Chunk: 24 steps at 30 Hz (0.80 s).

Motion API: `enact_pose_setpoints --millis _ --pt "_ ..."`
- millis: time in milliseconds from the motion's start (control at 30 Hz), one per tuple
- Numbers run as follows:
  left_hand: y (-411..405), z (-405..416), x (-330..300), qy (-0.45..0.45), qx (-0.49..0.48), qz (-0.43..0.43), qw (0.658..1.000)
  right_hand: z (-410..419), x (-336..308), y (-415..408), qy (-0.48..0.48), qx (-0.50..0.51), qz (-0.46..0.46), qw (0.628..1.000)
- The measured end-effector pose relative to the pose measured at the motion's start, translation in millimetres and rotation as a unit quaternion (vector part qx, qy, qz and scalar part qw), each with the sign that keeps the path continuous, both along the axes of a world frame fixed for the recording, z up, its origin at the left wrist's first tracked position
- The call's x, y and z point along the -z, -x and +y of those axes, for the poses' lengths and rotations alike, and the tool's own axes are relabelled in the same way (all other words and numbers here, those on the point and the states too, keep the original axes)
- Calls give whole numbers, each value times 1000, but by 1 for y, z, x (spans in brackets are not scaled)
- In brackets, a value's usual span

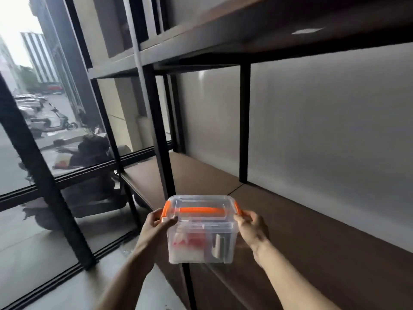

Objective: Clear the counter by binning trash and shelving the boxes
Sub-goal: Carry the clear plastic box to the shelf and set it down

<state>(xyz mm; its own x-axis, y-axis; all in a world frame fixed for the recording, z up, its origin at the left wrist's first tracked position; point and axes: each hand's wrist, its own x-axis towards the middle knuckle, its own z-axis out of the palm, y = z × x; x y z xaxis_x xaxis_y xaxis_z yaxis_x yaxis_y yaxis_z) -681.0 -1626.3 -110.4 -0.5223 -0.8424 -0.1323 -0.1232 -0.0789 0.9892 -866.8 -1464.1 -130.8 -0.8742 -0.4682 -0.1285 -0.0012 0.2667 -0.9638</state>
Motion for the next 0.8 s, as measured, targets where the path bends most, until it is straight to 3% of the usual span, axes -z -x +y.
enact_pose_setpoints --millis 233,400,633,800 --pt "117 -52 30 11 116 -53 992 -11 24 70 -5 94 -27 995" --pt "171 -67 57 -30 180 -70 981 -5 53 97 -39 145 -42 988" --pt "216 -91 105 -21 292 -111 950 -15 73 86 -51 192 -87 976" --pt "234 -105 130 2 348 -122 929 -25 91 75 -114 241 -73 961"
